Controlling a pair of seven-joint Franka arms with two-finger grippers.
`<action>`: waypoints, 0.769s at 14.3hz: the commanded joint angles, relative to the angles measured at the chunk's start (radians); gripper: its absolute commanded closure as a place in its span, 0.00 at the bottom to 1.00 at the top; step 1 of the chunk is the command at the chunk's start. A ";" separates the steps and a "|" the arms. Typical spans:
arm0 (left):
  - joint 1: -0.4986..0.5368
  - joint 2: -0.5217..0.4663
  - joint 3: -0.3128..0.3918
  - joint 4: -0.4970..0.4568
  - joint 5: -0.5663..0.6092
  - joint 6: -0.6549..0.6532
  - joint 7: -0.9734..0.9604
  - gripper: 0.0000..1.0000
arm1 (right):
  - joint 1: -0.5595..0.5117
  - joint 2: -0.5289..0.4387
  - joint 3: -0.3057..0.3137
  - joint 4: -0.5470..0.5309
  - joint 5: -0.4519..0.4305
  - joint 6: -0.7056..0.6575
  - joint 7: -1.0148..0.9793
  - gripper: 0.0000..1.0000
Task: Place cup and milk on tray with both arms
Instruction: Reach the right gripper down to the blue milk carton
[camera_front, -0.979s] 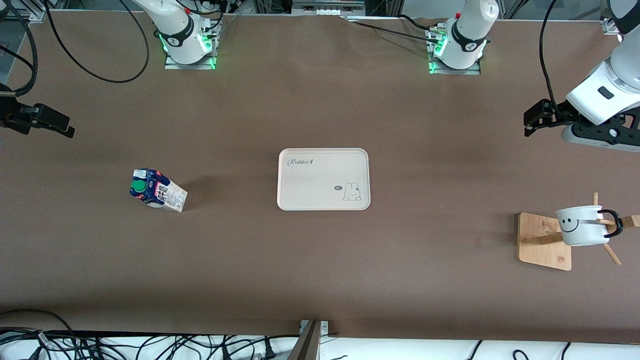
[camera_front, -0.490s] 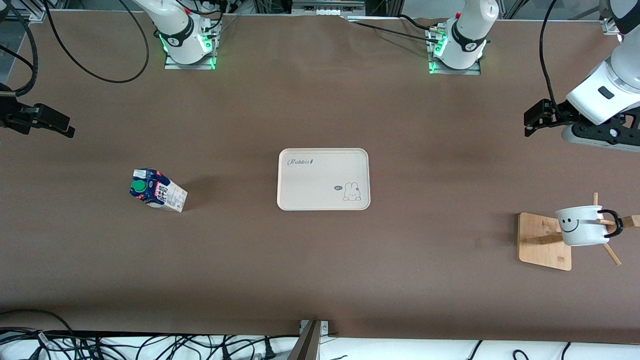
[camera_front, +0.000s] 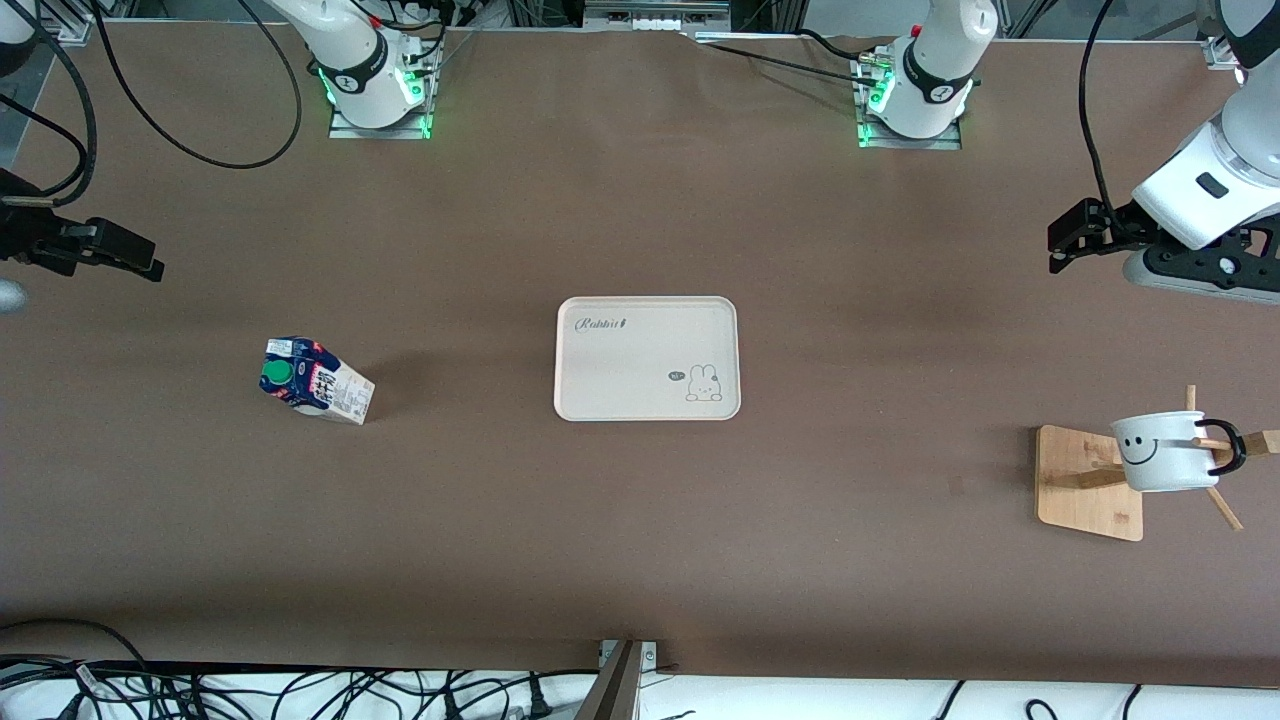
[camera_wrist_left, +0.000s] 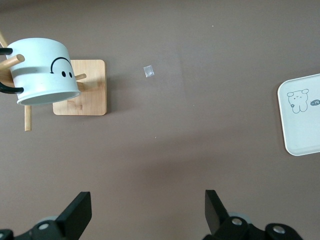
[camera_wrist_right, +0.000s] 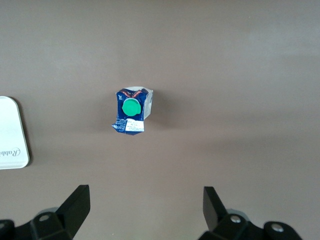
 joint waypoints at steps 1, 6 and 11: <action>-0.002 0.015 0.004 0.036 -0.003 -0.024 0.013 0.00 | 0.007 0.052 0.002 0.009 0.006 -0.009 0.021 0.00; -0.002 0.015 0.002 0.036 -0.003 -0.024 0.014 0.00 | -0.004 0.118 0.000 0.011 0.009 0.001 0.015 0.00; -0.002 0.015 0.004 0.036 -0.003 -0.024 0.014 0.00 | 0.007 0.188 0.000 0.009 0.038 0.057 0.016 0.00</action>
